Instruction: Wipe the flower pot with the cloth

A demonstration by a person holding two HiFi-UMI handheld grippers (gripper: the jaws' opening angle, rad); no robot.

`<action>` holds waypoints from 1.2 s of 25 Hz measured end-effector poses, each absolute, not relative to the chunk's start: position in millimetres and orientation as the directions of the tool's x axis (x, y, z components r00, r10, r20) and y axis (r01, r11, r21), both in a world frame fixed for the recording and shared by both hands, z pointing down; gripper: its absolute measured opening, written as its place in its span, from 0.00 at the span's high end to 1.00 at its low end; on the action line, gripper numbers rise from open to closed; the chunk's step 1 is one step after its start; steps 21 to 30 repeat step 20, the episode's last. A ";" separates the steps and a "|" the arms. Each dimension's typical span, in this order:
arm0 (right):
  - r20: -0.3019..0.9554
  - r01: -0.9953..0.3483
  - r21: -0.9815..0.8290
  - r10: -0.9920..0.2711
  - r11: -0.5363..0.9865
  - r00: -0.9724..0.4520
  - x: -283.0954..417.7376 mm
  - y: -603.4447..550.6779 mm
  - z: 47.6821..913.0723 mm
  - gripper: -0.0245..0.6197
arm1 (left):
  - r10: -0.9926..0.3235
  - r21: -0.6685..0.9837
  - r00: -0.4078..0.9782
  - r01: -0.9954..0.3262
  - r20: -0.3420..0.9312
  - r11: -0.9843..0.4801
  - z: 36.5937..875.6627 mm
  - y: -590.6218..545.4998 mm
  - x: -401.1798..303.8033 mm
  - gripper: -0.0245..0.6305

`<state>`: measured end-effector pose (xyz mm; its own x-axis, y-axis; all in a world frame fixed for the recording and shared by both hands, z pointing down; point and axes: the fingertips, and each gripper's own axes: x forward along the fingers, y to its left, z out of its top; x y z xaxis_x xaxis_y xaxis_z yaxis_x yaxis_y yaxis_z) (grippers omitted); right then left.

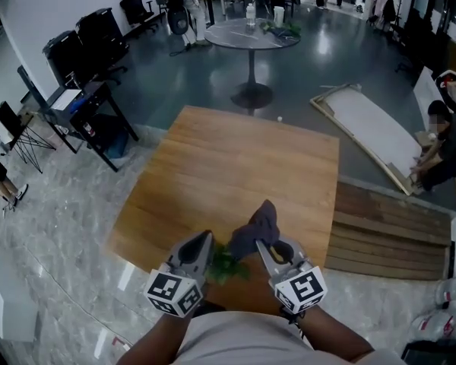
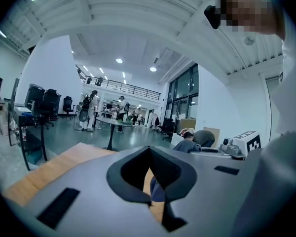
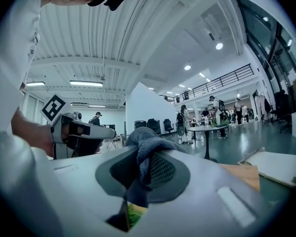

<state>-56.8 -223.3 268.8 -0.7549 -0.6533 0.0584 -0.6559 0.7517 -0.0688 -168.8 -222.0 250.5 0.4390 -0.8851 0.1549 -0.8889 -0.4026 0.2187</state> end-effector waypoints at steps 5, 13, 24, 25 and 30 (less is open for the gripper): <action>0.029 -0.656 -0.053 -0.655 0.753 -0.755 -58.8 -225.8 248.3 0.91 | -0.890 0.226 0.435 -0.889 0.138 -0.399 237.7 -224.6 -169.7 0.95; 0.017 -0.661 -0.001 -0.661 0.750 -0.750 -61.7 -222.9 231.9 0.91 | -0.893 0.225 0.433 -0.888 0.120 -0.400 224.0 -223.3 -171.0 0.96; 0.014 -0.665 -0.002 -0.665 0.747 -0.747 -56.4 -222.7 229.6 0.91 | -0.892 0.222 0.436 -0.887 0.119 -0.405 220.8 -220.8 -166.5 0.96; 0.014 -0.665 -0.002 -0.665 0.747 -0.747 -56.4 -222.7 229.6 0.91 | -0.892 0.222 0.436 -0.887 0.119 -0.405 220.8 -220.8 -166.5 0.96; 0.014 -0.665 -0.002 -0.665 0.747 -0.747 -56.4 -222.7 229.6 0.91 | -0.892 0.222 0.436 -0.887 0.119 -0.405 220.8 -220.8 -166.5 0.96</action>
